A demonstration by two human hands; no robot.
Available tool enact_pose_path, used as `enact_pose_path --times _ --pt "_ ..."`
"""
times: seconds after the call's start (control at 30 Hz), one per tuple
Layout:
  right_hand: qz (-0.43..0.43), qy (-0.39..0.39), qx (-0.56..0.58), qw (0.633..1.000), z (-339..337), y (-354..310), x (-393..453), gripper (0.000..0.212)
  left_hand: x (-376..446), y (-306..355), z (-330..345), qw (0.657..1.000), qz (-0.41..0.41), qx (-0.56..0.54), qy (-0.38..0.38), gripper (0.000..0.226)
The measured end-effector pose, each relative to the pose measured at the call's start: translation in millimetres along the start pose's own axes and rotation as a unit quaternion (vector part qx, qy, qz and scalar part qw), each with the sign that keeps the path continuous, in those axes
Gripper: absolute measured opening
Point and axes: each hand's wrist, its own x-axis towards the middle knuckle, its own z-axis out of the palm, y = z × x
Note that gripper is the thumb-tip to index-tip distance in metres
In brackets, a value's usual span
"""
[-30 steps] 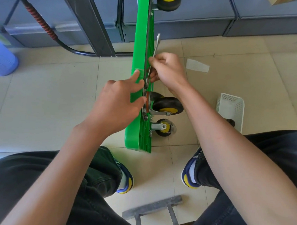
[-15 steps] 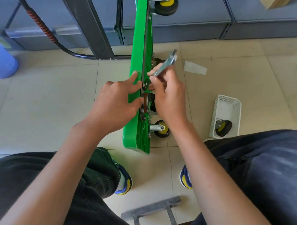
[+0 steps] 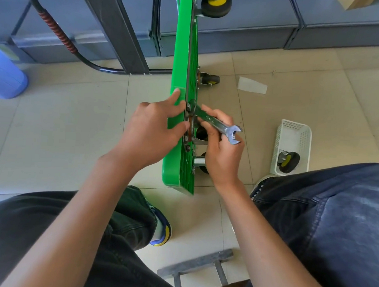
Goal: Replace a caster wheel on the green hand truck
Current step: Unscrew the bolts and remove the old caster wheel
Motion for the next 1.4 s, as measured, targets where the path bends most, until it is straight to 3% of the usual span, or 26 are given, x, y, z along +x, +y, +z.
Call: enact_pose_path --times 0.17,0.3,0.47,0.73,1.1,1.4 --pt "0.048 0.065 0.038 0.996 -4 2 16 0.016 0 2 -2 1.0 0.001 -0.002 -0.007 0.048" --pt "0.12 0.072 0.089 0.986 -4 3 47 0.019 -1 4 -1 1.0 0.001 -0.002 -0.007 0.048" --pt "0.252 -0.011 0.08 0.964 3 15 85 0.012 -1 4 -2 1.0 0.006 -0.003 -0.004 0.048" --pt "0.435 -0.16 0.139 0.875 7 25 126 0.01 -1 4 -1 1.0 0.009 -0.007 -0.002 0.049" --pt "0.506 -0.23 0.159 0.816 25 46 132 0.023 -1 5 -1 1.0 0.017 0.006 -0.007 0.05" --pt "0.484 -0.256 0.144 0.824 33 40 133 0.019 1 5 -1 1.0 0.013 0.01 -0.007 0.049"
